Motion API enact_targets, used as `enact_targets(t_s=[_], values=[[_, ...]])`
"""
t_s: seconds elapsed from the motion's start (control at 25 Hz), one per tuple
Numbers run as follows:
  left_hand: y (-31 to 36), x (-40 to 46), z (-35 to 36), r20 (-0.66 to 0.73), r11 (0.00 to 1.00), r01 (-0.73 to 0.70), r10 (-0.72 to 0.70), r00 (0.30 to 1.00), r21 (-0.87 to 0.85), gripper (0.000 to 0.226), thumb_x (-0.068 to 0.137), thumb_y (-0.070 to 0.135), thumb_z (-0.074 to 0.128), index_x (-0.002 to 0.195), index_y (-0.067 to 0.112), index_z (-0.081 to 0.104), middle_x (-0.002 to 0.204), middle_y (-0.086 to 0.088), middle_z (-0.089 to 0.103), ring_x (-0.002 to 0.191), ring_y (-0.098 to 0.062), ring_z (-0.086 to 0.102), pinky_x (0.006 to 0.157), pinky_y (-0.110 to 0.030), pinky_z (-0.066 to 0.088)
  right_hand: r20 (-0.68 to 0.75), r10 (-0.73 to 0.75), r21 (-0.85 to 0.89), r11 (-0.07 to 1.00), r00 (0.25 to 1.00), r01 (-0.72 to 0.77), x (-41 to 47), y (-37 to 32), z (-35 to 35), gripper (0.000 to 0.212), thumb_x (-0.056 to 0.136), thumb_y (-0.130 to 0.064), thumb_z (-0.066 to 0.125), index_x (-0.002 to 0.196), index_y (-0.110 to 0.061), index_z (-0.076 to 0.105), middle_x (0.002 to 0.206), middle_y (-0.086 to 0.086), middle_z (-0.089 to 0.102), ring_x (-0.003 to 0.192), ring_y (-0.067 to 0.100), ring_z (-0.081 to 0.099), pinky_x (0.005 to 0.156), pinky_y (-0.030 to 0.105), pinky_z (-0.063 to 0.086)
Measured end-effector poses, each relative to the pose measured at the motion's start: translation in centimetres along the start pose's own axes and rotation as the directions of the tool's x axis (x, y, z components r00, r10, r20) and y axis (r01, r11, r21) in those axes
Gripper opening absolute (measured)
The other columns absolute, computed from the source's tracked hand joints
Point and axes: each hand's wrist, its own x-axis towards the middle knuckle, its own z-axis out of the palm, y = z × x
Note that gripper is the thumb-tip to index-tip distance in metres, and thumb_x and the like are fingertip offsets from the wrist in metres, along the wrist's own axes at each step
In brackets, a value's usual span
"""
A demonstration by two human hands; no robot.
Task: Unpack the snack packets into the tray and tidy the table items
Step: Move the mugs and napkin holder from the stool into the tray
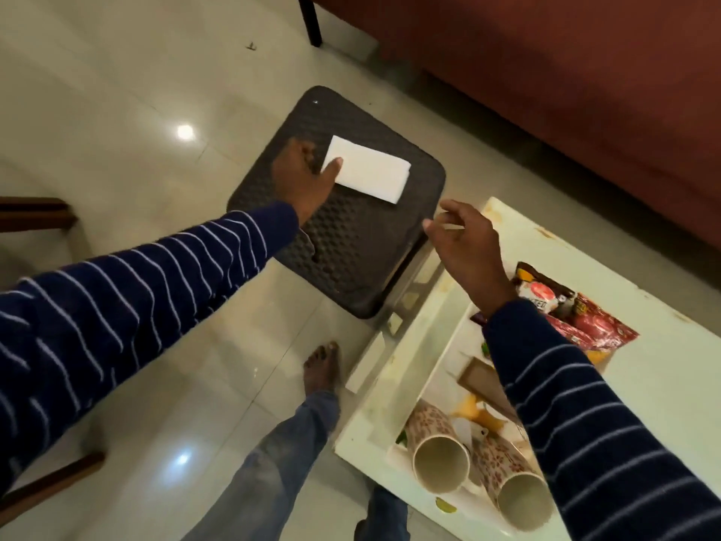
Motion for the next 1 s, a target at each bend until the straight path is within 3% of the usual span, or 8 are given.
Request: enact_targets(t_s=[0.12, 0.2, 0.44, 0.52, 0.6, 0.68, 0.88, 1.0], values=[[-0.5, 1.5, 0.1, 0.092, 0.999, 0.035, -0.037, 0.995, 0.02, 0.055, 0.083, 0.041, 0.078, 0.12, 0.006, 0.057, 0.113, -0.009, 0.067, 0.099, -0.02, 0.064, 0.086, -0.03, 0.052, 0.042, 0.136, 0.083, 0.987, 0.99, -0.139, 3.8, -2.2, 3.7, 0.052, 0.091, -0.037, 0.067, 0.135, -0.014, 0.054, 0.11, 0.002, 0.069, 0.099, 0.016, 0.067, 0.091, 0.036, 0.057], [-0.4, 2.1, 0.5, 0.138, 0.999, 0.025, -0.028, 0.99, 0.025, 0.055, 0.084, 0.038, 0.078, 0.123, 0.005, 0.057, 0.116, -0.01, 0.068, 0.102, -0.021, 0.065, 0.088, -0.031, 0.053, 0.029, 0.203, 0.082, 0.975, 0.979, -0.205, 5.3, -2.7, 5.2, 0.055, 0.091, -0.038, 0.066, 0.138, -0.014, 0.052, 0.107, 0.003, 0.07, 0.1, 0.021, 0.068, 0.094, 0.044, 0.056], [-0.4, 2.9, 1.0, 0.307, 0.996, 0.087, -0.08, 0.948, -0.009, 0.056, 0.084, 0.028, 0.08, 0.13, 0.008, 0.054, 0.128, -0.009, 0.065, 0.111, -0.022, 0.063, 0.096, -0.036, 0.054, 0.0, 0.341, 0.213, 0.919, 0.94, -0.333, 7.7, -3.2, 7.0, 0.048, 0.09, -0.025, 0.071, 0.134, -0.016, 0.054, 0.121, 0.006, 0.066, 0.106, 0.021, 0.065, 0.091, 0.041, 0.057], [-0.5, 2.8, 0.7, 0.399, 0.984, 0.158, -0.113, 0.91, -0.082, 0.055, 0.084, 0.023, 0.08, 0.132, 0.009, 0.056, 0.129, -0.007, 0.064, 0.112, -0.021, 0.063, 0.097, -0.038, 0.056, 0.057, 0.375, 0.325, 0.869, 0.925, -0.373, 7.6, -3.0, 6.4, 0.048, 0.089, -0.019, 0.072, 0.134, -0.016, 0.055, 0.118, 0.005, 0.067, 0.103, 0.019, 0.064, 0.079, 0.033, 0.057], [-0.4, 2.1, 0.3, 0.453, 0.98, 0.157, -0.084, 0.887, -0.125, 0.051, 0.082, 0.019, 0.082, 0.127, 0.011, 0.059, 0.122, -0.002, 0.066, 0.109, -0.018, 0.064, 0.091, -0.032, 0.059, 0.139, 0.377, 0.417, 0.817, 0.916, -0.399, 6.6, -2.7, 5.2, 0.043, 0.09, -0.016, 0.07, 0.131, -0.016, 0.06, 0.115, 0.001, 0.069, 0.104, 0.018, 0.064, 0.073, 0.029, 0.054], [0.4, 0.5, 0.3, 0.494, 0.979, 0.122, -0.026, 0.869, -0.161, 0.053, 0.078, 0.017, 0.085, 0.124, 0.015, 0.058, 0.115, 0.005, 0.064, 0.105, -0.01, 0.063, 0.08, -0.019, 0.059, 0.215, 0.354, 0.476, 0.776, 0.91, -0.414, 4.7, -1.7, 3.0, 0.035, 0.091, -0.012, 0.068, 0.125, -0.017, 0.065, 0.117, -0.001, 0.07, 0.108, 0.018, 0.064, 0.077, 0.028, 0.054], [4.2, -6.3, 1.6, 0.726, 0.958, 0.144, 0.084, 0.682, -0.246, 0.061, 0.08, 0.008, 0.081, 0.133, 0.018, 0.053, 0.121, 0.008, 0.062, 0.108, -0.006, 0.061, 0.082, -0.019, 0.06, 0.108, 0.239, 0.318, 0.911, 0.965, -0.262, -1.9, 2.5, -4.7, 0.021, 0.09, -0.013, 0.069, 0.102, -0.029, 0.067, 0.108, 0.002, 0.07, 0.099, 0.018, 0.066, 0.078, 0.033, 0.059], [6.7, -12.2, 3.7, 0.774, 0.965, -0.057, 0.241, 0.586, -0.256, 0.054, 0.08, 0.008, 0.081, 0.128, 0.014, 0.058, 0.119, 0.005, 0.063, 0.105, -0.004, 0.063, 0.08, -0.016, 0.058, 0.057, 0.201, 0.258, 0.943, 0.978, -0.209, -7.3, 6.0, -9.6, 0.023, 0.087, -0.012, 0.072, 0.101, -0.029, 0.068, 0.105, 0.004, 0.07, 0.086, 0.01, 0.067, 0.071, 0.028, 0.059]])
